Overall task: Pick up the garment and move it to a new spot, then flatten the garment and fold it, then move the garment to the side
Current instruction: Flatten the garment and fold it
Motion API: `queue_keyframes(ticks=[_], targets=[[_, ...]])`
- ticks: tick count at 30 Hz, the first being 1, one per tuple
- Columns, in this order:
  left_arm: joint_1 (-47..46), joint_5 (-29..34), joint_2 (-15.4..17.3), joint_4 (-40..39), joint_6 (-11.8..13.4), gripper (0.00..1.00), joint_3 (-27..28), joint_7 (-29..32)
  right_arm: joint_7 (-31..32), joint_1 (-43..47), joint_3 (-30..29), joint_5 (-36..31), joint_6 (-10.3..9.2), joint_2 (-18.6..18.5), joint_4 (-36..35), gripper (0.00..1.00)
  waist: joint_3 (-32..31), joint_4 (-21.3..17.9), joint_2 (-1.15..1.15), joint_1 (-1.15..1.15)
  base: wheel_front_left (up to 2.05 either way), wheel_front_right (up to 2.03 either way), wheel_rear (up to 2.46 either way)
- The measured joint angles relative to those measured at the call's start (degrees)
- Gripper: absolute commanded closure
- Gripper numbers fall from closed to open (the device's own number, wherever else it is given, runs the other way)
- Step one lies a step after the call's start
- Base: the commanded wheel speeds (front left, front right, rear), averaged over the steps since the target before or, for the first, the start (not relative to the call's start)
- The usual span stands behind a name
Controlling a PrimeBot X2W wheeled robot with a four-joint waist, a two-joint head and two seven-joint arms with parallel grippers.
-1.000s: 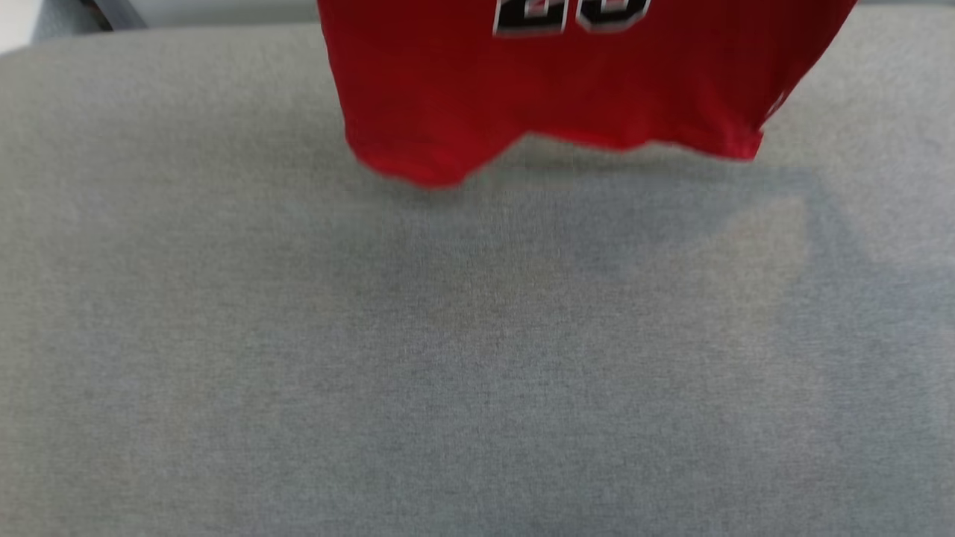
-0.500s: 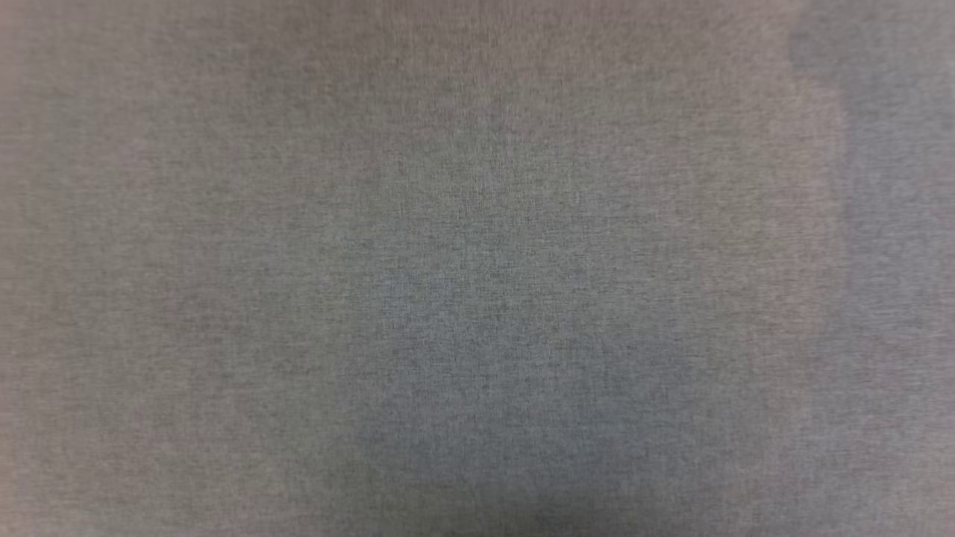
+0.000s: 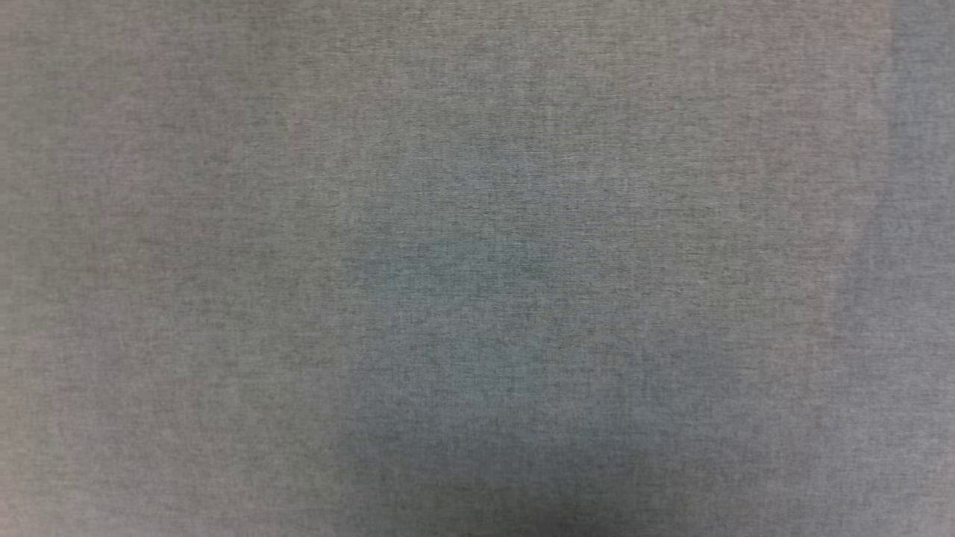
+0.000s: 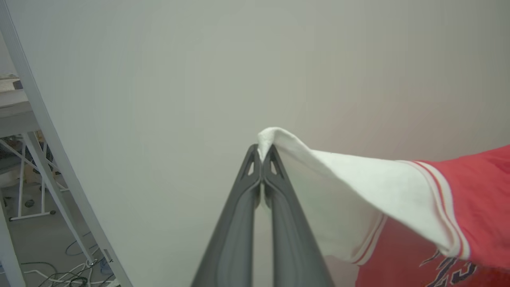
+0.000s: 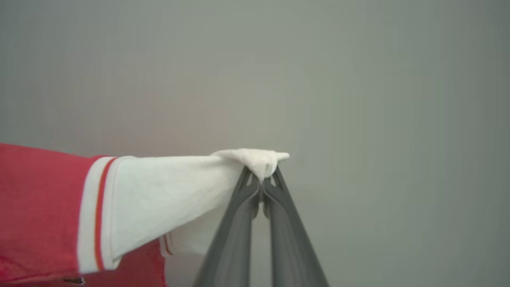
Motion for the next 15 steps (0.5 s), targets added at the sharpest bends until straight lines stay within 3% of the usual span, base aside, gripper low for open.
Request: queue_keyframes(ticks=[9,15], targets=[[14.8,-4.7,-3.3,3.0,-0.6,1.00,-4.8,-3.2,0.4,14.2,4.4,5.4,0.00,-2.3,2.3,1.00,-3.0,1.1,0.00,0.00,0.00,0.00,0.00],[25.9,-8.3,-3.5,2.6,-0.7,1.00,-7.2,-4.2,3.1,26.8,7.0,11.5,0.00,-5.2,0.8,1.00,-6.9,1.4,0.00,-0.01,0.00,0.00,0.00]])
